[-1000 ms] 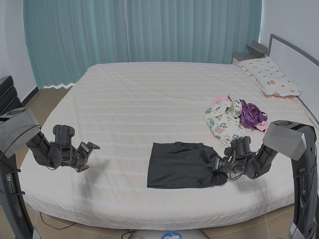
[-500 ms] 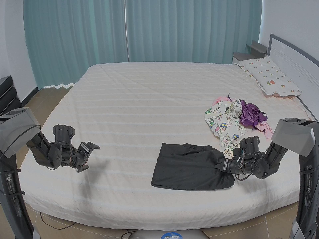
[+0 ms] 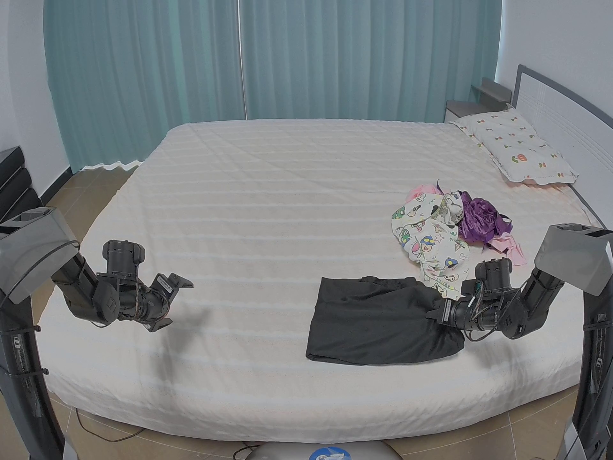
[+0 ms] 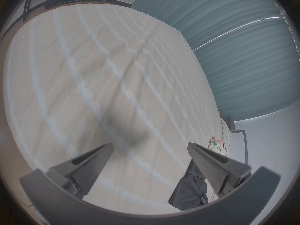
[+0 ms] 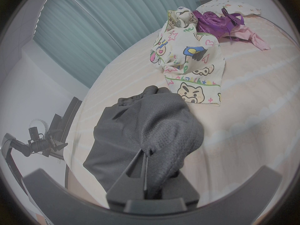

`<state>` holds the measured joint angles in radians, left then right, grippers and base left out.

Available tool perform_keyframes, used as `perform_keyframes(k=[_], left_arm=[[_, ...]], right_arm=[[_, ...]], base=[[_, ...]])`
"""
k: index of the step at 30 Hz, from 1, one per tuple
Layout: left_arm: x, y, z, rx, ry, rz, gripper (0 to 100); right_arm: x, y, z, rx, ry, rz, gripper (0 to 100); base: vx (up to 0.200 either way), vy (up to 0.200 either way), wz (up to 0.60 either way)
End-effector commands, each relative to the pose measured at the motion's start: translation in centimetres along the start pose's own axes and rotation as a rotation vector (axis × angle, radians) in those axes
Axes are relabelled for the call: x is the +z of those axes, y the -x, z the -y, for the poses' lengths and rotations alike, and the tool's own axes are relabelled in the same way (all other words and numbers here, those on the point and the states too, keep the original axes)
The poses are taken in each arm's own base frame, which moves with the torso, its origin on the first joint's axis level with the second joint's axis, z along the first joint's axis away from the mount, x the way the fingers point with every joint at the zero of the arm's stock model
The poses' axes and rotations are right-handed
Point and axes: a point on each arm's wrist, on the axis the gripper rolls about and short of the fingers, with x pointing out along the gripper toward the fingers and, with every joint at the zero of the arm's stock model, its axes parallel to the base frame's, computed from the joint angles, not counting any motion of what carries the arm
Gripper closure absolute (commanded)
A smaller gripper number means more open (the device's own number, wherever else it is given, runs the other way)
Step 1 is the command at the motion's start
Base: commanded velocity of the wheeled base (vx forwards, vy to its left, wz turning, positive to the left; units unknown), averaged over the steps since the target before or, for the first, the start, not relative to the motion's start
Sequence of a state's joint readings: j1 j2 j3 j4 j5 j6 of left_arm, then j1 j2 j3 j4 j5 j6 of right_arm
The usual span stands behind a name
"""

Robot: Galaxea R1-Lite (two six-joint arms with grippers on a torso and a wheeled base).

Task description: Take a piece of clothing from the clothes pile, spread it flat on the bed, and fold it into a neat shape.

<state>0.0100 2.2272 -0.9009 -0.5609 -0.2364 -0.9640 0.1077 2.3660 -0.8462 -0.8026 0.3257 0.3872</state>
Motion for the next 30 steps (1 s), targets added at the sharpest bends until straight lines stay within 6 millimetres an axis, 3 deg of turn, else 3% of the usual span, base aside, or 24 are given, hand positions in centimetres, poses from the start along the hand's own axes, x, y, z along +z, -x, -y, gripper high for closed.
perform_keyframes(k=[1,16,22,30], left_arm=[[0.0,0.0,0.0,0.0,0.0,0.0,0],[-0.1,0.1,0.2,-0.006,-0.005,-0.002,0],[-2.0,0.0,0.6,-0.002,-0.034,-0.047,0],[-2.2,-0.1,0.7,-0.001,-0.038,-0.05,0]], right_arm=[[0.4,0.8,0.1,-0.005,-0.004,0.013,100],[-0.4,2.9,2.7,-0.07,0.004,-0.005,100],[-0.5,3.5,3.6,-0.093,0.0,-0.006,100],[-0.3,4.7,4.8,-0.114,-0.009,0.006,100]], base=[[0.0,-0.2,0.0],[0.0,-0.2,0.0],[0.0,-0.2,0.0],[0.0,-0.2,0.0]])
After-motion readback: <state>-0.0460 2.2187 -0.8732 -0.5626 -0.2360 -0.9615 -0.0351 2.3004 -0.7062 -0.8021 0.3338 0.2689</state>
